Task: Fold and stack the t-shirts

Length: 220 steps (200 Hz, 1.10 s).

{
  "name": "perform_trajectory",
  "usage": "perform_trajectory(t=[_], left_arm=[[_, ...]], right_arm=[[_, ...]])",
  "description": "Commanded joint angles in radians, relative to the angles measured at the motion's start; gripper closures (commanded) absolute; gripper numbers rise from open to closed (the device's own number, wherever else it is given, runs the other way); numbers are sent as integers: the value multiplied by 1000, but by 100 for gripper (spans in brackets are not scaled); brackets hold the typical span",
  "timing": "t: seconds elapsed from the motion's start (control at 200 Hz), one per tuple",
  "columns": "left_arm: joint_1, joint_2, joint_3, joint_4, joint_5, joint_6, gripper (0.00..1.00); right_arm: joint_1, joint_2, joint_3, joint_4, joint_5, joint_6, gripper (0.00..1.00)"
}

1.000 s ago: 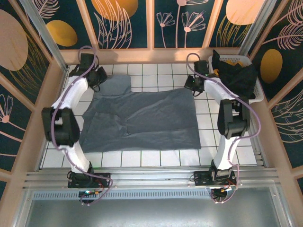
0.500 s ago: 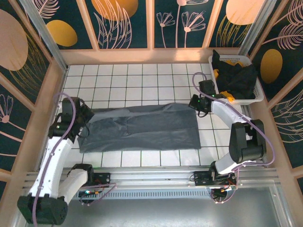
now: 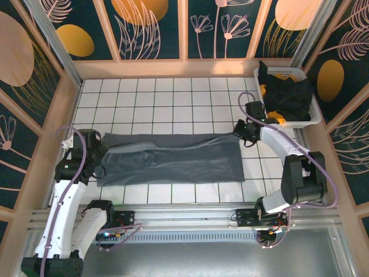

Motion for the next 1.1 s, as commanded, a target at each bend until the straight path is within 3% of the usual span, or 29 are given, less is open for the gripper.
perform_trajectory(t=[0.0, 0.275, 0.561, 0.721, 0.761, 0.856, 0.901, 0.961, 1.096], left_arm=[[3, -26, -7, -95, -61, -49, 100], [2, -56, -122, -157, -45, -152, 100], [2, -127, -212, -181, -16, -243, 100], [3, -137, -169, -192, -32, -243, 100], [2, -147, -154, -184, -36, -238, 94], [2, -155, -116, -154, -26, -227, 58], [2, -152, -94, -131, -20, -220, 48], [2, -142, -68, -91, -20, -214, 47], [2, 0, -83, 158, 97, -165, 61]], right_arm=[[-6, -55, -54, -69, -2, 26, 100], [-6, -114, -200, -87, -24, 69, 100], [-7, -91, -233, -65, -5, 108, 100], [-8, -102, -210, -79, 29, 114, 85], [-8, -110, -201, -89, 49, 118, 84], [-8, -137, -175, -108, 87, 130, 78], [-6, -149, -161, -108, 97, 131, 77], [6, -156, -139, -103, 98, 127, 75], [62, -109, -96, -23, 43, 102, 76]])
